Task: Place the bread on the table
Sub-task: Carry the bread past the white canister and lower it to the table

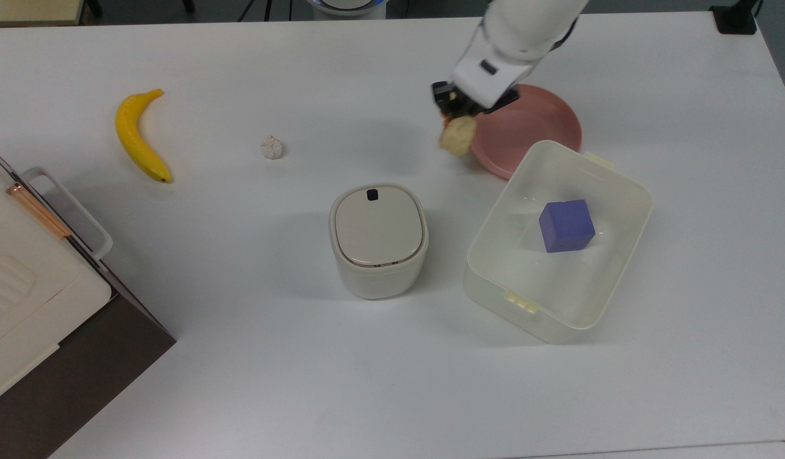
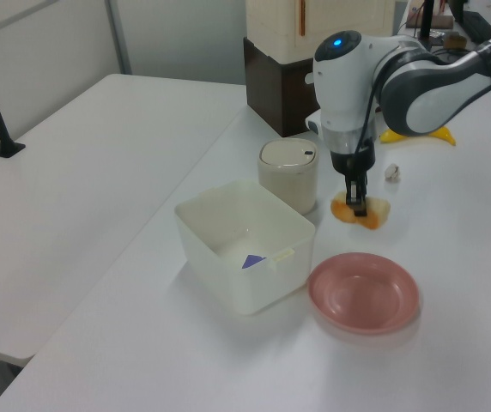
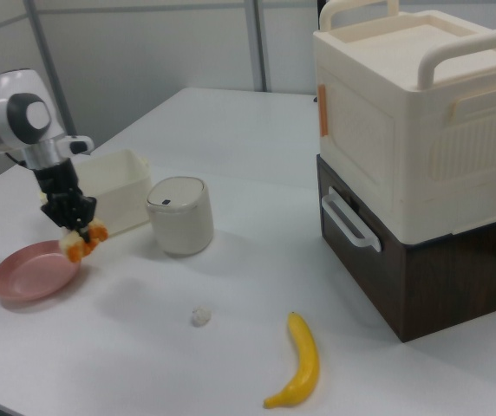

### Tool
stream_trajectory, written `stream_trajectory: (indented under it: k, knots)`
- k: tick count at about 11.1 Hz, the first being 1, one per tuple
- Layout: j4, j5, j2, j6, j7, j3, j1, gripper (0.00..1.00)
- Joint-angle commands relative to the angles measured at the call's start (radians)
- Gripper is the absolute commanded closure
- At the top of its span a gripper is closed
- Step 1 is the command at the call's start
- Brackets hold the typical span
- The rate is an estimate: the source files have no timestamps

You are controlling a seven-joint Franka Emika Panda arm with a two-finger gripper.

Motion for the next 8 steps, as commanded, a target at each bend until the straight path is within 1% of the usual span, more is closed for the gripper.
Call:
stream_trajectory:
  k: [1,2,3,4,5,6,7,8]
  knots:
    - [-0.017,-0.049,0.005,-0.003,-0.009,-0.01,-0.072,1.0]
    - [-0.017,-0.057,0.011,-0.003,-0.016,-0.016,-0.1,1.0]
    - [-0.016,-0.056,0.022,-0.003,-0.023,-0.039,-0.105,1.0]
    - [-0.016,-0.057,0.032,-0.001,-0.032,-0.06,-0.106,0.93]
    - [-0.016,-0.057,0.046,0.0,-0.034,-0.088,-0.106,0.62]
    - [-0.017,-0.057,0.048,-0.001,-0.036,-0.094,-0.106,0.22]
    - [-0.019,-0.059,0.049,-0.004,-0.033,-0.096,-0.106,0.0]
    - [-0.017,-0.062,0.049,-0.011,-0.025,-0.096,-0.106,0.0]
